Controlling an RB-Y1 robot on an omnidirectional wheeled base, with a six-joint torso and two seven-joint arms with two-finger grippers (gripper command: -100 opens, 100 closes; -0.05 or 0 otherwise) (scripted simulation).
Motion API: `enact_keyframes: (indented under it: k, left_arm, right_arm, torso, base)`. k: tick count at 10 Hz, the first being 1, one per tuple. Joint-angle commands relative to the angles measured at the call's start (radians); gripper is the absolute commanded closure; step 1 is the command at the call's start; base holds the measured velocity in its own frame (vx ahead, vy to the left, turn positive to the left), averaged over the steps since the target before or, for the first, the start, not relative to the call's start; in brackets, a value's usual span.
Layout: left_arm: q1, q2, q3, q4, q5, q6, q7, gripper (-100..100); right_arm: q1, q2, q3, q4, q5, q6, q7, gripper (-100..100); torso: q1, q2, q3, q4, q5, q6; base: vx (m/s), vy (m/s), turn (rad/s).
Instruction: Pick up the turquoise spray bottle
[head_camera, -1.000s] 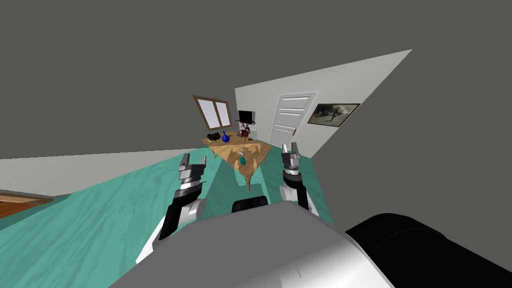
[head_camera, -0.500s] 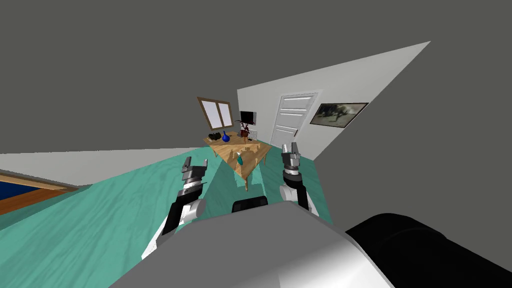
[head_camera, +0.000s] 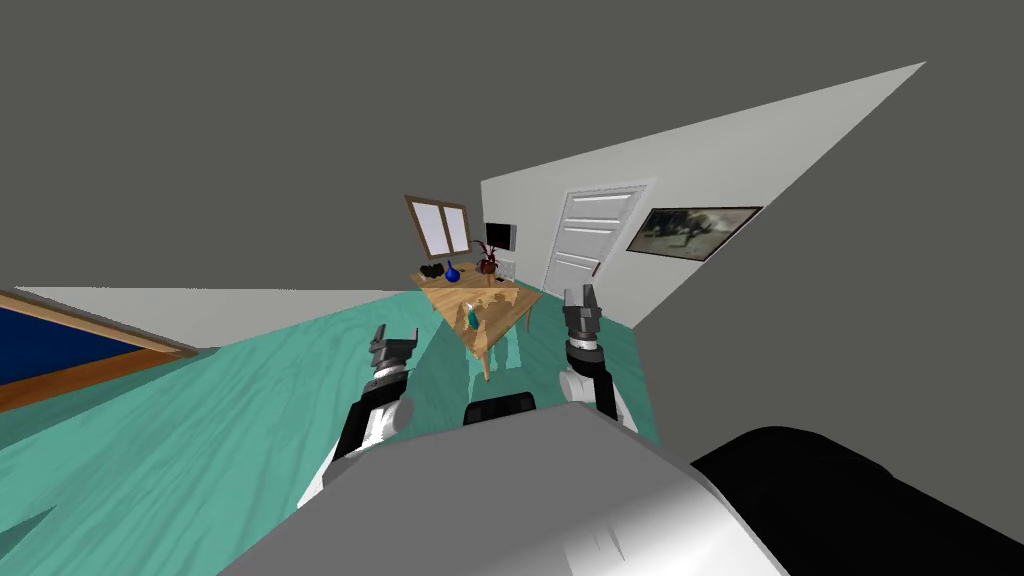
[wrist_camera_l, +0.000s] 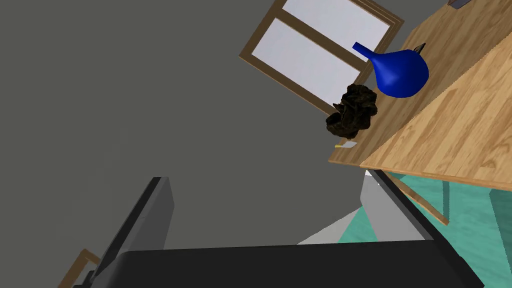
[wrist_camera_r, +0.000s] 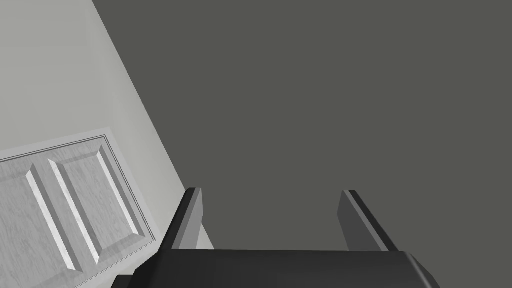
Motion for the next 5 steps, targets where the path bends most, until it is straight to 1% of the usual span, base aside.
enact_keyframes:
  k: [1, 2, 3, 4, 5]
  left_arm:
    - [-0.006, -0.001, 0.006, 0.05, 0.05, 0.021, 0.039, -100]
    - [-0.006, -0.001, 0.006, 0.052, 0.052, 0.021, 0.039, -100]
    - [-0.014, -0.001, 0.013, 0.083, 0.084, 0.033, 0.062, -100]
    - [-0.024, -0.001, 0.02, 0.115, 0.114, 0.045, 0.085, -100]
    - [-0.034, -0.002, 0.028, 0.147, 0.143, 0.057, 0.107, -100]
  right_arm:
    - [0.0, 0.0, 0.0, 0.0, 0.0, 0.0, 0.0, 0]
    - [0.0, 0.0, 0.0, 0.0, 0.0, 0.0, 0.0, 0]
    - [0.0, 0.0, 0.0, 0.0, 0.0, 0.0, 0.0, 0]
    - [0.0, 0.0, 0.0, 0.0, 0.0, 0.0, 0.0, 0]
    - [0.0, 0.0, 0.0, 0.0, 0.0, 0.0, 0.0, 0]
  torso:
    - [0.0, 0.0, 0.0, 0.0, 0.0, 0.0]
    - [0.001, -0.002, -0.001, 0.0, 0.0, 0.0]
    - [0.006, -0.001, -0.001, 0.0, 0.001, 0.0]
    - [0.008, -0.001, -0.001, 0.0, 0.002, 0.0]
    - [0.005, -0.002, -0.001, 0.0, 0.001, 0.0]
  base:
    - [0.036, -0.251, 0.115]
    - [0.009, -0.161, 0.032]
    - [0.009, -0.135, 0.045]
    - [0.03, -0.205, 0.1]
    - [0.042, -0.234, 0.101]
